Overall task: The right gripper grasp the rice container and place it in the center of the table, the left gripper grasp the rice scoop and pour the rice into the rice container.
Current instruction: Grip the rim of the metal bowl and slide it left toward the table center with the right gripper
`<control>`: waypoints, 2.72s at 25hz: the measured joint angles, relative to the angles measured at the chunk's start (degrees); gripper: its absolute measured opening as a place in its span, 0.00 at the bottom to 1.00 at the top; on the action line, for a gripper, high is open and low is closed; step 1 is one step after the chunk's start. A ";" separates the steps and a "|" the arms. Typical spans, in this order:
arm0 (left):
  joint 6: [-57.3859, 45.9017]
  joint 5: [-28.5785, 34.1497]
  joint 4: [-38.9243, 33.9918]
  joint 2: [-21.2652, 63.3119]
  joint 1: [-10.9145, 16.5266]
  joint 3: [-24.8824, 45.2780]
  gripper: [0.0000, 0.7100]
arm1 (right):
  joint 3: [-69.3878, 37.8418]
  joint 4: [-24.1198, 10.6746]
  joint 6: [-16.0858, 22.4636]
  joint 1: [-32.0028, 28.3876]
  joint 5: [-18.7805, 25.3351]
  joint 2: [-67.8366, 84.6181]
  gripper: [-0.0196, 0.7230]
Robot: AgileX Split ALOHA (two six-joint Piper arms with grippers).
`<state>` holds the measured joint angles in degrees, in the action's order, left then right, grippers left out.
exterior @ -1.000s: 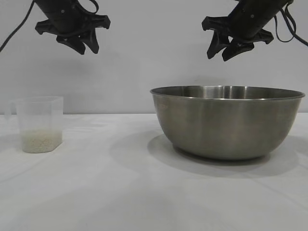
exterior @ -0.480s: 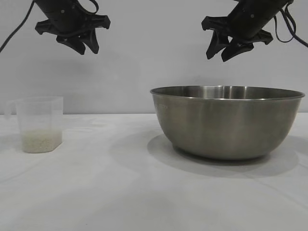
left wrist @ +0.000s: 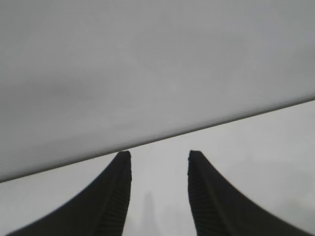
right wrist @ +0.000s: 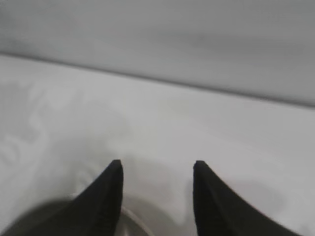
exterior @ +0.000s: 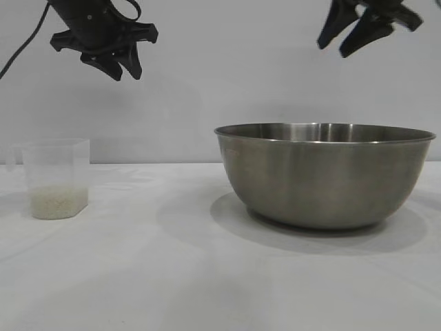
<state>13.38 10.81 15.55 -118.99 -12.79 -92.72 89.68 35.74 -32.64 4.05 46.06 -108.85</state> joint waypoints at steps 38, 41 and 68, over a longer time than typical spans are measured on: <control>0.00 2.08 0.00 0.10 -0.09 0.00 0.32 | 0.00 -16.97 13.16 -0.22 23.65 -10.72 0.03; 0.00 2.08 0.00 0.10 -0.09 0.00 0.32 | 0.00 -16.97 13.27 -0.22 23.65 -10.72 0.03; 0.00 2.19 0.00 0.10 -0.09 0.00 0.32 | 0.00 -14.94 14.35 11.02 19.00 -10.72 0.34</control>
<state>13.38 13.00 15.55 -118.89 -12.88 -92.72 89.68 20.80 -18.29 15.07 65.06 -119.58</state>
